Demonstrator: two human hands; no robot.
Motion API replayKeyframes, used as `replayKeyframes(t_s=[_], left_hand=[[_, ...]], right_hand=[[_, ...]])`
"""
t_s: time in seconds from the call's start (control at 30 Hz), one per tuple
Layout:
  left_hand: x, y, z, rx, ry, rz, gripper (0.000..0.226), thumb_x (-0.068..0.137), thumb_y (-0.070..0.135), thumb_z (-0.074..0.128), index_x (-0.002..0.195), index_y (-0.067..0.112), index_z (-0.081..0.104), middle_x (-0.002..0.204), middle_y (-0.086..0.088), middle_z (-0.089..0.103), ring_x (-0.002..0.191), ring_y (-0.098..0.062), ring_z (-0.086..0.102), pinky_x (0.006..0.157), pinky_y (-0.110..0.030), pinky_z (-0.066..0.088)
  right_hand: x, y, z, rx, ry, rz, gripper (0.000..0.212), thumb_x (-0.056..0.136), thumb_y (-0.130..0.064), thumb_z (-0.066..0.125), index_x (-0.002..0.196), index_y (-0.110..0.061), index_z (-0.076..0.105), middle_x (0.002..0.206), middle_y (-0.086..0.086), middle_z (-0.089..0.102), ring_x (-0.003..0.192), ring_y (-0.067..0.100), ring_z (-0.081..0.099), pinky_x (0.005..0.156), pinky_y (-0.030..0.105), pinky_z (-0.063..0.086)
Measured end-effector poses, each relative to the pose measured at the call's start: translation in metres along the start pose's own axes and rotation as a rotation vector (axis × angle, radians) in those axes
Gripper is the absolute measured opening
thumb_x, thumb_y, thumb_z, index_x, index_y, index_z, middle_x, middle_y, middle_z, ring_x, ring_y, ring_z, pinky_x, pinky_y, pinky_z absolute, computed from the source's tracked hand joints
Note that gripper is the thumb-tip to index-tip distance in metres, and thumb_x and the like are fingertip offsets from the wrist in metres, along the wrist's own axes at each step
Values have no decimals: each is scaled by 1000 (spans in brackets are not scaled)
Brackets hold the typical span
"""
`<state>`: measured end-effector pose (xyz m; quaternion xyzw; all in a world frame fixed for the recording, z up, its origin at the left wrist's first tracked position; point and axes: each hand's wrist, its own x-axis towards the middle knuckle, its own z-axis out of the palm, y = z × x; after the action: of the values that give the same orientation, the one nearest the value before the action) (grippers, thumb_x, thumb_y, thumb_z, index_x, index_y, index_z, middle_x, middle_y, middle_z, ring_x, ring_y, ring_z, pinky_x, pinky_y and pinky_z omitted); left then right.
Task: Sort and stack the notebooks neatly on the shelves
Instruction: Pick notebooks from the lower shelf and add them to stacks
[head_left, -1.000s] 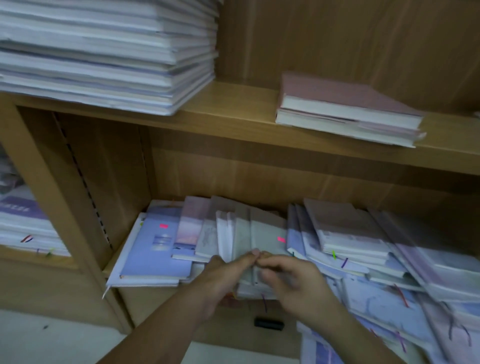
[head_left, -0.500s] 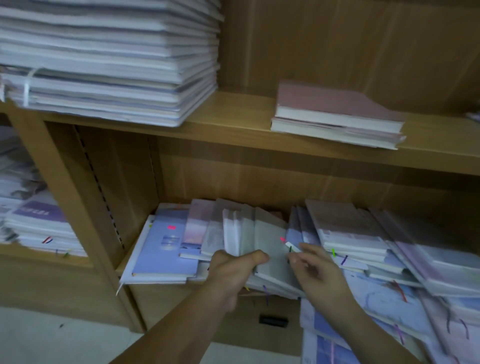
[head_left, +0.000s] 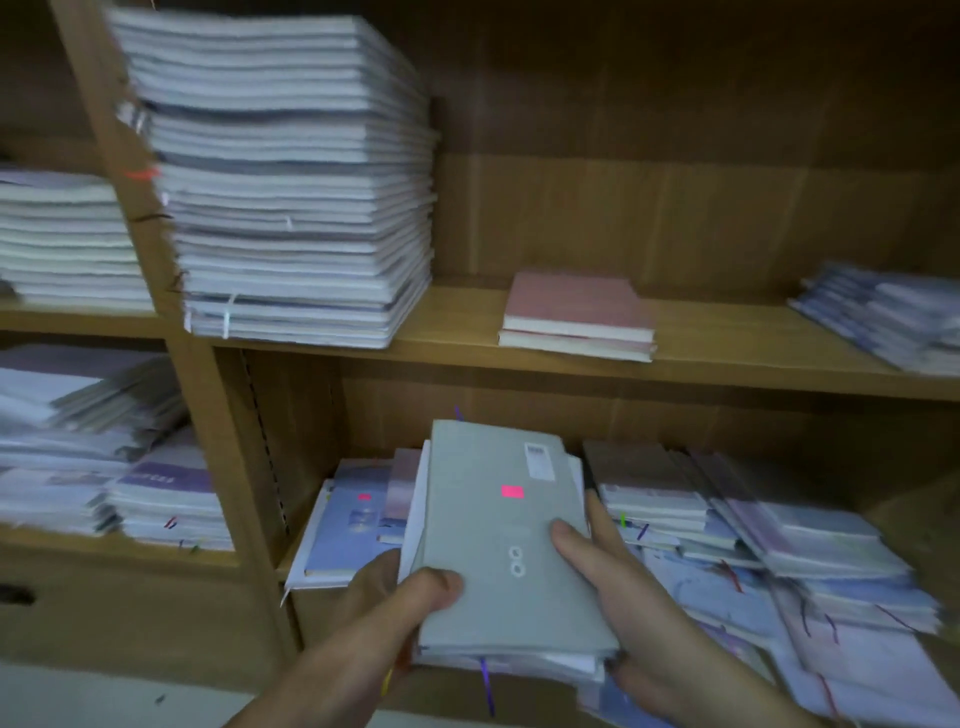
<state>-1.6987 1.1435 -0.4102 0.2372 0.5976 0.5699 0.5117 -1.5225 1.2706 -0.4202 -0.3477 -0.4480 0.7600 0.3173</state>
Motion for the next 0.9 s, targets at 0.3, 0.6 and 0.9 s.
replayKeyframes(t_s=[0.3,0.6,0.9], left_hand=[[-72,67,80,144,-287,337,50,77,24,76,125,24,64,112,-2,78,103,-22,75,82,-31,62],[15,190,184,543,-299,795,69,74,29,91,132,25,54,123,9,72,109,-8,70,93,-36,60],[99,235,229,829,-258,706,78,71,38,91,129,34,38,129,13,58,118,-11,60,97,-37,58]], right_hand=[[-102,-82,-36,-46,-20,-390,111,71,-10,82,152,-56,21,128,-3,70,113,30,70,94,50,57],[-88,-267,-85,-470,46,-749,118,65,-2,81,142,-69,21,131,-11,65,117,20,67,92,52,57],[-18,-304,-123,-568,65,-760,116,74,7,77,146,-63,19,135,-11,60,127,16,59,100,52,53]])
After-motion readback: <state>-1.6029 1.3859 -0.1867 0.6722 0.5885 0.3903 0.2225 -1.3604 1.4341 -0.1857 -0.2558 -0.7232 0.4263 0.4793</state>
